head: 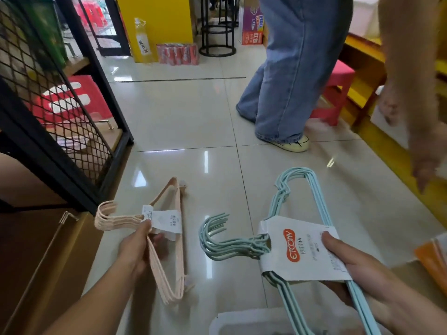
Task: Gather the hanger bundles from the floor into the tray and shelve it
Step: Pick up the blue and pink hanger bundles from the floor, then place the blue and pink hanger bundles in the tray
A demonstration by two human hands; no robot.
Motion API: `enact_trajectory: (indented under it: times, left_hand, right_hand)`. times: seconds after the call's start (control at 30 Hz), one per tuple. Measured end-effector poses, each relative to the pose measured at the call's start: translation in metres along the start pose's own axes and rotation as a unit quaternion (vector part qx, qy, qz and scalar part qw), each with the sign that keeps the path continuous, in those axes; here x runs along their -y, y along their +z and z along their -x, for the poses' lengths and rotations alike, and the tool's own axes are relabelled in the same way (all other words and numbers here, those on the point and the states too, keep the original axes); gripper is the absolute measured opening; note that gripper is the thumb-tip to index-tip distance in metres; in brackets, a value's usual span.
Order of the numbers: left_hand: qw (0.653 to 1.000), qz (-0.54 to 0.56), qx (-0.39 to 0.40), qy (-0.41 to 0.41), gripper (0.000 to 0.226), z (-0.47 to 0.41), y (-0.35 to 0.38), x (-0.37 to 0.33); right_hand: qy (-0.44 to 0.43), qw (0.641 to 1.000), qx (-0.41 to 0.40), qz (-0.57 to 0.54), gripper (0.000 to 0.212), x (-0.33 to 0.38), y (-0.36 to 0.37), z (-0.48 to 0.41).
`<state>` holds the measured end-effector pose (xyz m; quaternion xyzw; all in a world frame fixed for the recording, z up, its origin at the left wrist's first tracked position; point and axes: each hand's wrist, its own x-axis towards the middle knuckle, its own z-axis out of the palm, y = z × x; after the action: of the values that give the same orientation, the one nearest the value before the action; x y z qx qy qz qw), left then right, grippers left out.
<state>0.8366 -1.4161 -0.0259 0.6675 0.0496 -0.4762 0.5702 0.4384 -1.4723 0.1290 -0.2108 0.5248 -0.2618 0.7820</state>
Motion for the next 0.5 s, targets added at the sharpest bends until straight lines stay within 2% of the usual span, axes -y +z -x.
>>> enact_trajectory:
  times: [0.17, 0.27, 0.33, 0.37, 0.43, 0.5]
  left_hand:
    - [1.0, 0.027, 0.001, 0.012, 0.022, 0.03, -0.004, -0.041]
    - [0.999, 0.04, 0.002, 0.024, 0.042, 0.061, -0.004, -0.064]
    - [0.998, 0.046, 0.012, 0.029, 0.043, 0.092, 0.003, -0.075]
    - [0.998, 0.051, 0.026, 0.028, 0.043, 0.11, 0.007, -0.078]
    - [0.997, 0.051, 0.059, 0.027, 0.047, 0.148, 0.02, -0.079]
    - [0.993, 0.072, 0.083, 0.044, 0.044, 0.18, 0.031, -0.072]
  right_hand:
    - [-0.029, 0.998, -0.052, 0.017, 0.052, 0.002, -0.027, 0.023]
    - [-0.007, 1.0, -0.017, -0.005, 0.051, 0.002, -0.04, 0.055]
    - [-0.005, 0.999, -0.03, -0.013, 0.065, -0.003, -0.053, 0.076]
    - [-0.004, 1.0, -0.022, -0.02, 0.063, -0.006, -0.057, 0.089]
    - [-0.012, 0.999, -0.029, -0.027, 0.039, -0.012, -0.072, 0.112]
    - [0.0, 0.999, -0.043, -0.02, 0.036, -0.024, -0.089, 0.127]
